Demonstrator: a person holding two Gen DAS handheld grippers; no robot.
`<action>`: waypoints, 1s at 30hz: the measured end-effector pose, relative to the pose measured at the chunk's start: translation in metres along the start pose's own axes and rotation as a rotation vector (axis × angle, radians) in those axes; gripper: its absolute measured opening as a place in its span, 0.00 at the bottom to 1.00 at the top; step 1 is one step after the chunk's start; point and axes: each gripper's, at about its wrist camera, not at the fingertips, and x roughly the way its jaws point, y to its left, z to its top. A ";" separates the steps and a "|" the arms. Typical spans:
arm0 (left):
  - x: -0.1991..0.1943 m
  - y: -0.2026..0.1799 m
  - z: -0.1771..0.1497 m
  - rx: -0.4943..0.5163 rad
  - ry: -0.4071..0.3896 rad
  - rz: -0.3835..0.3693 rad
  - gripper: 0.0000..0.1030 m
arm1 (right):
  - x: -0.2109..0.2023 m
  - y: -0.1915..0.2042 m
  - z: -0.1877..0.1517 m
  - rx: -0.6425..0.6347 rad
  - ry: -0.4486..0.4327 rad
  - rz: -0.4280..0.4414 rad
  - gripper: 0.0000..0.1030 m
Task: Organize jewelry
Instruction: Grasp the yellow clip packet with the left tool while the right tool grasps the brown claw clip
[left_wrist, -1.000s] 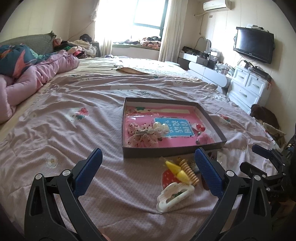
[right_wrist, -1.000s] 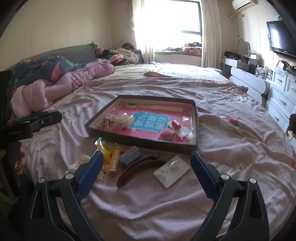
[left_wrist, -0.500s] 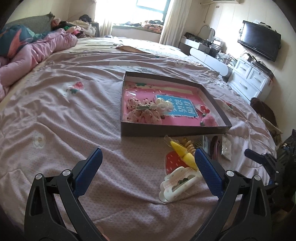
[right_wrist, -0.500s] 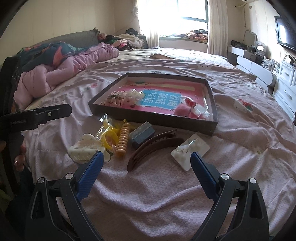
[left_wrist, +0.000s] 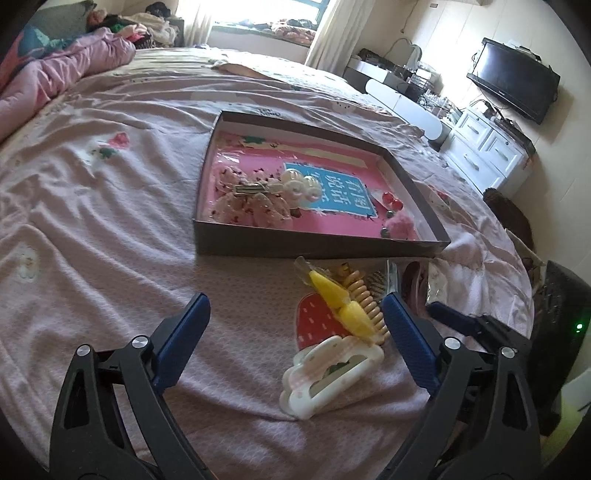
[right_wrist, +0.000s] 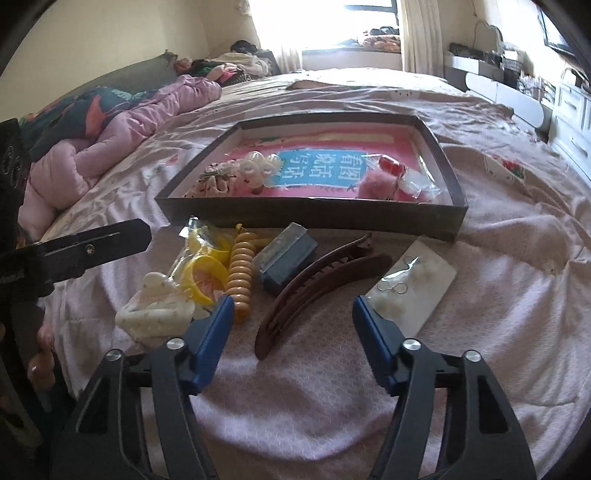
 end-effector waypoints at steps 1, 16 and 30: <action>0.003 0.000 0.001 -0.005 0.007 -0.006 0.78 | 0.002 0.000 0.000 0.003 0.003 -0.001 0.55; 0.053 -0.003 0.009 -0.098 0.139 -0.116 0.31 | 0.005 -0.026 -0.003 0.100 0.030 0.004 0.12; 0.021 -0.016 0.016 0.001 0.032 -0.098 0.15 | -0.017 -0.020 -0.003 0.061 -0.046 0.082 0.08</action>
